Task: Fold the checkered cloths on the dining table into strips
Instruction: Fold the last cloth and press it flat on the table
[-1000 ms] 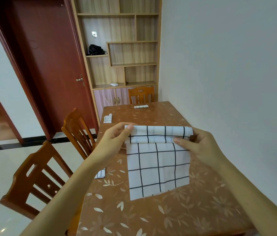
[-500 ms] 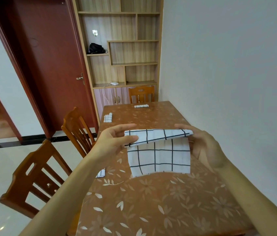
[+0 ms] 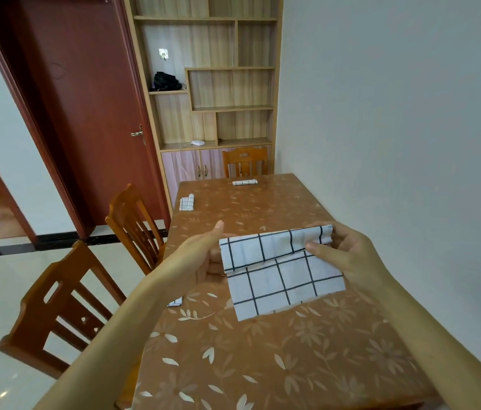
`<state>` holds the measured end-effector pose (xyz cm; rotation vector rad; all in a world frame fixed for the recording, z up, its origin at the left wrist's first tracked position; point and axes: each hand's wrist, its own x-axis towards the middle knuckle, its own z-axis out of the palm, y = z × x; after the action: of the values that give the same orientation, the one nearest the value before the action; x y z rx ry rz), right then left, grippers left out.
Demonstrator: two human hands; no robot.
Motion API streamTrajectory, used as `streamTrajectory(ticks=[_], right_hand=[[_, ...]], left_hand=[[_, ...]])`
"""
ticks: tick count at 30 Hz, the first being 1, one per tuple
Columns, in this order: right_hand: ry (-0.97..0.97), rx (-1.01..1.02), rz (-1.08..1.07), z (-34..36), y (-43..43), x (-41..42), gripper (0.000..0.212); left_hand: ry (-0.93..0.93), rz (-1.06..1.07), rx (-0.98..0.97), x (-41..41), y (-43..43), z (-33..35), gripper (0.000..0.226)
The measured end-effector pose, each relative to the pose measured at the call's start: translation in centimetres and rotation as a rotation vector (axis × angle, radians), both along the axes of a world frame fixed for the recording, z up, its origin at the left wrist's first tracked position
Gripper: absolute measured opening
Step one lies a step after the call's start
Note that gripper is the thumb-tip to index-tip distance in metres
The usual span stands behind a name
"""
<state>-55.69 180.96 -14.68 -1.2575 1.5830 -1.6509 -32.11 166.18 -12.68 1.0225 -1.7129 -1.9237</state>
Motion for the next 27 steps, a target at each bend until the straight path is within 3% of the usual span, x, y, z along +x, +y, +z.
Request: streamTrajectory(ticks=[6, 9, 12, 14, 18, 22, 27], right_hand=[[0.082, 0.035, 0.015, 0.1, 0.2, 0.3, 0.037], [0.075, 0.046, -0.001, -0.3, 0.3, 0.4, 0.046], [0.005, 0.083, -0.051, -1.1, 0.2, 0.1, 0.037], [-0.037, 0.117, -0.064, -1.4, 0.3, 0.1, 0.031], [-0.093, 0.195, -0.089, -1.8, 0.8, -0.3, 0.023], [-0.103, 0.271, -0.091, -1.9, 1.4, -1.0, 0.019], [-0.131, 0.279, -0.113, -2.5, 2.0, -2.3, 0.019]], left_hand=[[-0.053, -0.244, -0.006, 0.1, 0.0, -0.2, 0.079], [-0.007, -0.310, -0.186, 0.5, 0.3, -0.7, 0.065], [-0.050, -0.379, -0.400, 0.9, 0.6, -1.3, 0.048], [-0.080, -0.408, -0.464, 0.5, 0.9, -1.9, 0.047], [-0.088, -0.314, -0.570, -0.4, 0.5, -3.3, 0.031], [-0.029, -0.264, -0.440, -1.2, 0.6, -4.0, 0.015], [0.146, -0.204, -0.135, -2.4, 0.9, -5.0, 0.023]])
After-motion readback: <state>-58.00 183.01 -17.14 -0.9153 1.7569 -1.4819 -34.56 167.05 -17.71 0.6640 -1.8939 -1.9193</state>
